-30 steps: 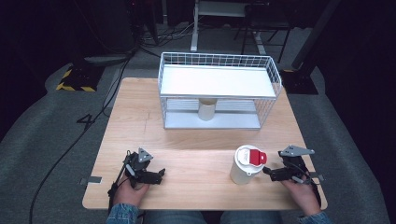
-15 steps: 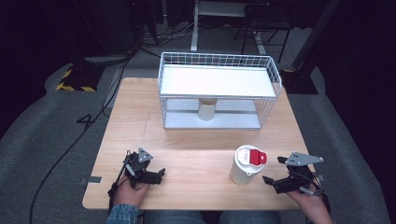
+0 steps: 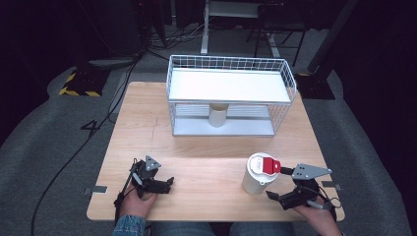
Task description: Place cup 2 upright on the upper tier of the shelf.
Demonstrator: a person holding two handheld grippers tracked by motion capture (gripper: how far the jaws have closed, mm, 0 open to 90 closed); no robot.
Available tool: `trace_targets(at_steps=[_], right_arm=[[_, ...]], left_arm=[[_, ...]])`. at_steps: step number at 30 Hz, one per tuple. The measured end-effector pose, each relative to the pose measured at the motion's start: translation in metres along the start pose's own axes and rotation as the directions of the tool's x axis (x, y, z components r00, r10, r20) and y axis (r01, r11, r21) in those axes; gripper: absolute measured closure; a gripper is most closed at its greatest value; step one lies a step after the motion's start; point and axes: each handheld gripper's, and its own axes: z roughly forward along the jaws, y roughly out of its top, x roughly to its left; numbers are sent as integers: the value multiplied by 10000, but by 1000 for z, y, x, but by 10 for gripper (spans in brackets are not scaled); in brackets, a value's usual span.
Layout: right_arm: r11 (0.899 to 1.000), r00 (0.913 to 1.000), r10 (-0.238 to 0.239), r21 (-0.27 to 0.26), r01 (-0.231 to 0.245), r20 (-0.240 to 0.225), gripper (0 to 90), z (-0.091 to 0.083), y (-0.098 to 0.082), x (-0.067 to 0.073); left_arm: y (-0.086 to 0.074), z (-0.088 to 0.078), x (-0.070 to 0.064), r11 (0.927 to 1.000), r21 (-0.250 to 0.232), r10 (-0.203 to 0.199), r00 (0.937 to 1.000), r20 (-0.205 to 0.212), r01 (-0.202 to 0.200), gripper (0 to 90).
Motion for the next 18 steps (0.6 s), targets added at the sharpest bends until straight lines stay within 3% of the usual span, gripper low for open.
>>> trace_targets(at_steps=[5, 9, 13, 18], right_arm=[[9988, 9998, -34, -491, 24, -202, 0, 11, 2, -1], [9963, 9986, 180, -830, -221, -503, 0, 21, 1, -1], [9943, 9995, 61, -1066, -94, -316, 0, 26, 1, 0], [9822, 9995, -16, -1876, -45, -322, 0, 37, 0, 3]], left_arm=[[0, 0, 0, 10000, 9, 5, 10000, 2, -5, 4], [0, 0, 0, 10000, 11, 7, 10000, 1, -7, 4], [0, 0, 0, 10000, 9, 3, 10000, 1, -3, 4], [0, 0, 0, 10000, -7, -39, 10000, -29, 39, 4]])
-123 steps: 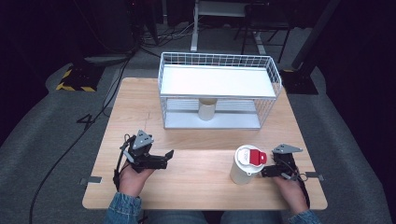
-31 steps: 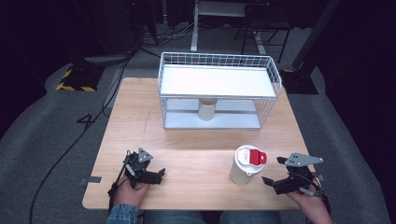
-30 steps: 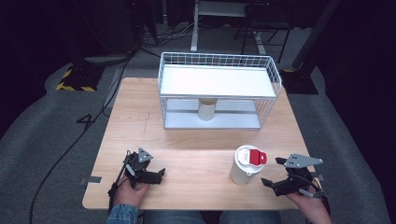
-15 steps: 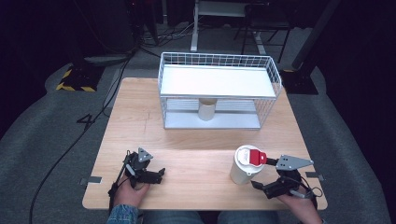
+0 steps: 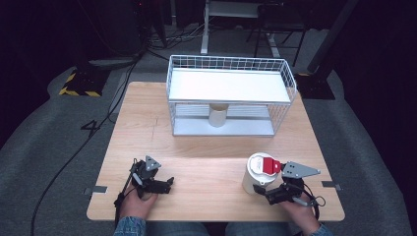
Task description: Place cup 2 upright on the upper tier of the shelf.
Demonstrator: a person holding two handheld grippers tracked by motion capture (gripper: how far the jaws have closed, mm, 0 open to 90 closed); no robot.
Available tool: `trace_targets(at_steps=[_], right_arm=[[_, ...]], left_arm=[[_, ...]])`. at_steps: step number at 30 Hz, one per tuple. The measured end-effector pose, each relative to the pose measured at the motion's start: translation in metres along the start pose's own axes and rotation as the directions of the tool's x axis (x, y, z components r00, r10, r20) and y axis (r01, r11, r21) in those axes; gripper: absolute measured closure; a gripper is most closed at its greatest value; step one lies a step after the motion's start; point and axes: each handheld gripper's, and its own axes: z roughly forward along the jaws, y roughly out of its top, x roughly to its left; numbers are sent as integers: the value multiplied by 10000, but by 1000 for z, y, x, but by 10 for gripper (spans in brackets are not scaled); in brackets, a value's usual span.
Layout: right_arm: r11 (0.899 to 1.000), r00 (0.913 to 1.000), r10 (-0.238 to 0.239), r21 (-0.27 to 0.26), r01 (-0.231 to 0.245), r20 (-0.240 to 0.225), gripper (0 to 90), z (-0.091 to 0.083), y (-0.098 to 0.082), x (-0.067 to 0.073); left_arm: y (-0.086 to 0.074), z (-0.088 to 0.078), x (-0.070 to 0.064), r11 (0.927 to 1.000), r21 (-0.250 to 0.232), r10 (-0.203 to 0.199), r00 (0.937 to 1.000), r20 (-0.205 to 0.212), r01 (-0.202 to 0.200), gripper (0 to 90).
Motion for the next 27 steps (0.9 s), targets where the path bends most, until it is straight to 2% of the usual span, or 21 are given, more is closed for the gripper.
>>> trace_targets(at_steps=[4, 8, 9, 10, 11, 27], right_arm=[[9993, 10000, 80, -359, -78, 57, 0, 7, -2, 2], [9993, 9997, 142, -337, -135, 187, 13, 10, -4, 2], [9993, 9997, 145, -341, -139, 185, 31, 11, -4, 2], [9993, 9998, 202, -314, -200, 45, 93, 12, -5, 2], [9995, 9999, 71, -298, -66, 145, 118, 12, -6, 4], [9995, 9998, -8, -318, 15, 215, 130, 11, -6, 4]], left_arm=[[0, 0, 0, 10000, 4, 17, 10000, 12, -17, 4], [0, 0, 0, 10000, 6, 17, 10000, 14, -17, 4], [0, 0, 0, 10000, 1, 17, 10000, 13, -17, 4], [0, 0, 0, 10000, 5, 17, 10000, 14, -17, 4], [0, 0, 0, 10000, 1, 2, 10000, -3, -2, 4], [0, 0, 0, 10000, 1, -24, 10000, -15, 24, 4]])
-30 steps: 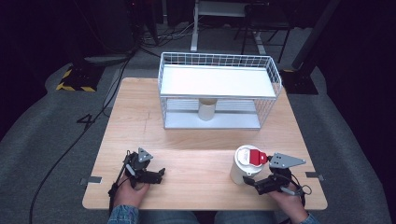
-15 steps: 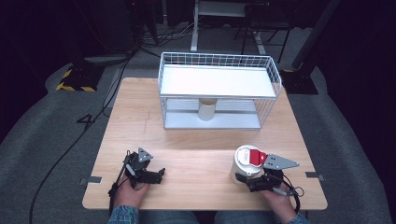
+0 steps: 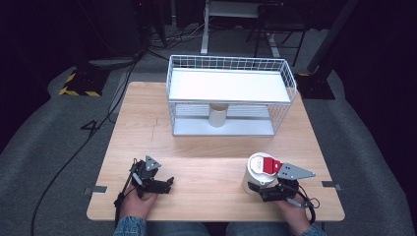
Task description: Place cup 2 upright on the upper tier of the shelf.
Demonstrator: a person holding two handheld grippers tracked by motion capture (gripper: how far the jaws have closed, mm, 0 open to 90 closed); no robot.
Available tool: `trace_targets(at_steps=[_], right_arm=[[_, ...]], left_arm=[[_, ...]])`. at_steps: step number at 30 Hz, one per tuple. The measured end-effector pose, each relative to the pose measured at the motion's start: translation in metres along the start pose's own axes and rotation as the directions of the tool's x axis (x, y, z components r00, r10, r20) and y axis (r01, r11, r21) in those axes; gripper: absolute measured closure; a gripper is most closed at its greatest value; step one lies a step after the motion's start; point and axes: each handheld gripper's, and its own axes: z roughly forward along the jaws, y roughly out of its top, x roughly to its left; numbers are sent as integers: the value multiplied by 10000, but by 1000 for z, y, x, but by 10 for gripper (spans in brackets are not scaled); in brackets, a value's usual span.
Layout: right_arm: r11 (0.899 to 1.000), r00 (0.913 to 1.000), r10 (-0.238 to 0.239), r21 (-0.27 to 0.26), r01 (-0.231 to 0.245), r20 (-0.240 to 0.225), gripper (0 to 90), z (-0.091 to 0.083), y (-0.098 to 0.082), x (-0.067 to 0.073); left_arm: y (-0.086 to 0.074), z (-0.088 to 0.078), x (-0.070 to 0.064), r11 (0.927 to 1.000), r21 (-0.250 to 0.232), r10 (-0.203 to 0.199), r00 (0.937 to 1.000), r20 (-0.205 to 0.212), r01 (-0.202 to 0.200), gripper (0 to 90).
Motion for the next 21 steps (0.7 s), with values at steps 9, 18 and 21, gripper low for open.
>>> trace_targets(at_steps=[9, 18, 21], right_arm=[[9999, 9997, 148, -26, -147, 193, 133, -3, 2, -1], [9992, 9980, 365, -170, -356, 512, 133, -11, 10, -7], [9991, 9970, 398, -139, -390, 660, 133, -13, 14, -9]], left_arm=[[0, 0, 0, 10000, 4, 2, 10000, 0, -2, 4], [1, 0, 0, 10000, 8, 6, 10000, -23, -6, 4], [1, 1, 1, 10000, 15, 66, 10000, -28, -66, 4]])
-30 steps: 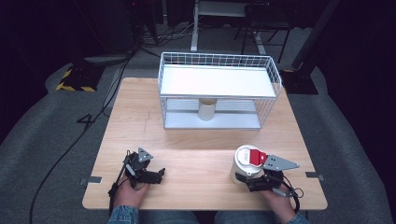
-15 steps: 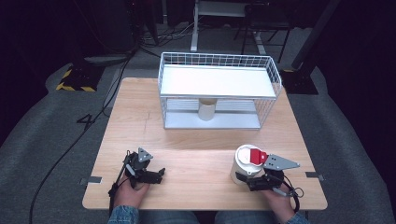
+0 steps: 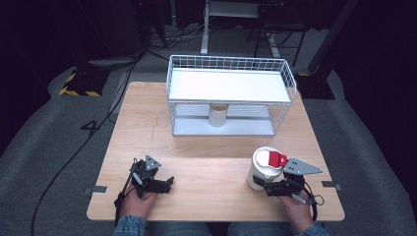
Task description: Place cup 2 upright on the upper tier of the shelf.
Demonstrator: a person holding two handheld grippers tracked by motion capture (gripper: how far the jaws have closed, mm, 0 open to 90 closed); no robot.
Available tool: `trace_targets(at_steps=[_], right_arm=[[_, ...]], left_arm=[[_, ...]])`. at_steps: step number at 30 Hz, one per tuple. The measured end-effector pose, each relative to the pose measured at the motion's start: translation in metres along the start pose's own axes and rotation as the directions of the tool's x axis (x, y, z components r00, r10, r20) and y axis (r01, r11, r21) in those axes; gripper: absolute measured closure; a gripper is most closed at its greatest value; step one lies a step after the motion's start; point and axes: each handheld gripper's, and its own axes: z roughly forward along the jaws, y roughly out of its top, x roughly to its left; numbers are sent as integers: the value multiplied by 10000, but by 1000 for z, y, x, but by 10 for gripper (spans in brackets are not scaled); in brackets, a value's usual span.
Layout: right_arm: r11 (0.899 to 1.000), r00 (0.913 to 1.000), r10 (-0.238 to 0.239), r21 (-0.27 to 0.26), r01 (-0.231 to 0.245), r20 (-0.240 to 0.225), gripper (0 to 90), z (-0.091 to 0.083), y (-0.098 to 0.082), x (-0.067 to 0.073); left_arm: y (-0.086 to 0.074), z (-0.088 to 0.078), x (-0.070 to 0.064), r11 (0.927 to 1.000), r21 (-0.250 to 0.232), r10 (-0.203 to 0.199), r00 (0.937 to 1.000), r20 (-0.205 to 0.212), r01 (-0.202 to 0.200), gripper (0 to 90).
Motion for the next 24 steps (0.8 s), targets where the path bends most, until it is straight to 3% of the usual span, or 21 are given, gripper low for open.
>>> trace_targets(at_steps=[24], right_arm=[[10000, 9988, -83, -7, 84, 473, 133, -14, 51, -19]], left_arm=[[0, 0, 0, 10000, 19, -41, 10000, 33, 41, 4]])
